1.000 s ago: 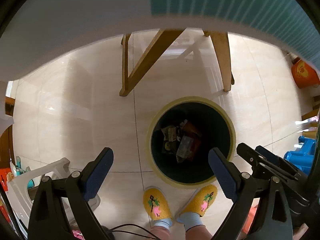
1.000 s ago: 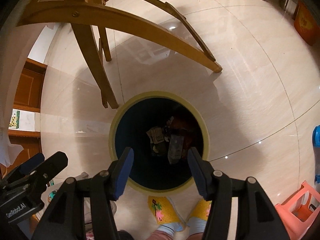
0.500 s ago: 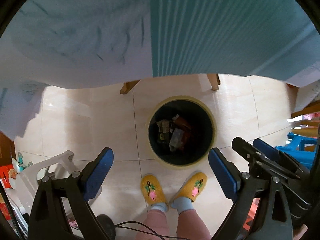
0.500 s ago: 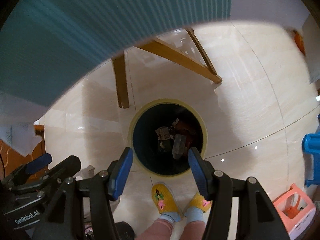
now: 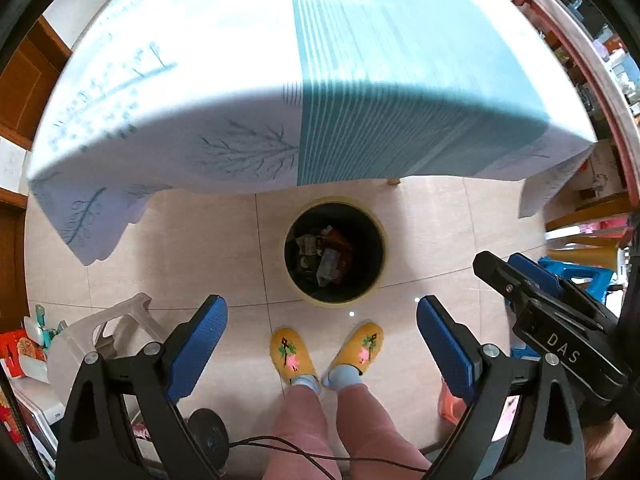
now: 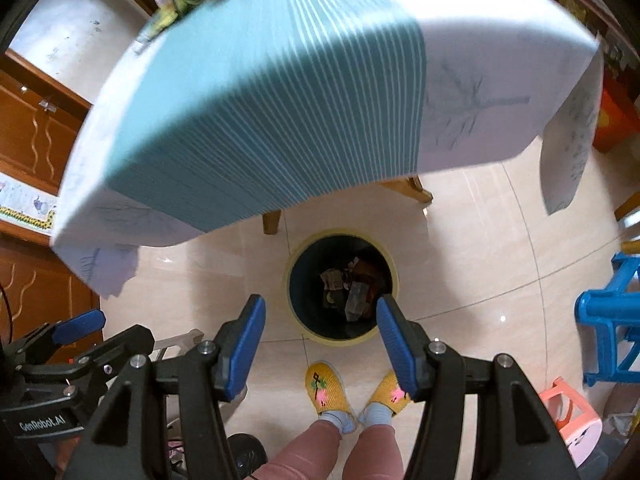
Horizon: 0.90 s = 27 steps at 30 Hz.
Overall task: Collect trash
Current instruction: 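Move both open grippers back up toward the table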
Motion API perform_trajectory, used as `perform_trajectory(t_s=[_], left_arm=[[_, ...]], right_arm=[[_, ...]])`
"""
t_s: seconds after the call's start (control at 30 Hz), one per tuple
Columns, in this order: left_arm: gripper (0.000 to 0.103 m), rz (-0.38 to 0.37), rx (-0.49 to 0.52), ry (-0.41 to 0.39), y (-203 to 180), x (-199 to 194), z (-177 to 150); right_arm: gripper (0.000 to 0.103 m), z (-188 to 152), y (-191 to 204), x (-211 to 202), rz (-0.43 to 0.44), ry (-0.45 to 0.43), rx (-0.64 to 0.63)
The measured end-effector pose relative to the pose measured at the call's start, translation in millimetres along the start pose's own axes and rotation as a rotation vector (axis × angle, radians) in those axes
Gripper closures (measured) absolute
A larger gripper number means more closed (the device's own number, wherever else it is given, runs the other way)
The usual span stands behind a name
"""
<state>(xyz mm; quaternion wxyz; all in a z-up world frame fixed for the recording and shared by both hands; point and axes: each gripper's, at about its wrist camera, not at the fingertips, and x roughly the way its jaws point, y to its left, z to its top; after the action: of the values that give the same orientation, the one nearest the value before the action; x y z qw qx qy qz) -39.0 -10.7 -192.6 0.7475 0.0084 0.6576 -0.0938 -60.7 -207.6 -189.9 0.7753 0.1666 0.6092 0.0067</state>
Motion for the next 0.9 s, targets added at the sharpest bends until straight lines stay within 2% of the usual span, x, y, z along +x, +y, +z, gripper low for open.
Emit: perform_trajectory(t_s=[0.2, 0.37, 0.4, 0.7, 0.9], left_arm=[[0.013, -0.038, -0.036, -0.046, -3.1, -52.4, 3.1], [0.027, -0.042, -0.037, -0.098, -13.2, -90.3, 14.9], [0.028, -0.038, -0.040, -0.112, -15.4, -98.4, 17.9], [0.028, 0.043, -0.068, -0.329, -27.0, -178.1, 47.7], [0.028, 0.106, -0.060, -0.454, -32.1, -224.5, 66.3]], right_arm=[[0.045, 7.7, 18.2, -46.9, 0.033, -0.030, -0.046], [0.045, 21.0, 34.9, -86.1, 0.049, -0.099, -0.106], [0.045, 26.0, 38.1, -96.8, 0.060, -0.122, -0.118], [0.045, 68.2, 54.8, -163.1, 0.142, -0.278, -0.218], [0.045, 99.3, 66.9, -190.3, 0.207, -0.356, -0.287]])
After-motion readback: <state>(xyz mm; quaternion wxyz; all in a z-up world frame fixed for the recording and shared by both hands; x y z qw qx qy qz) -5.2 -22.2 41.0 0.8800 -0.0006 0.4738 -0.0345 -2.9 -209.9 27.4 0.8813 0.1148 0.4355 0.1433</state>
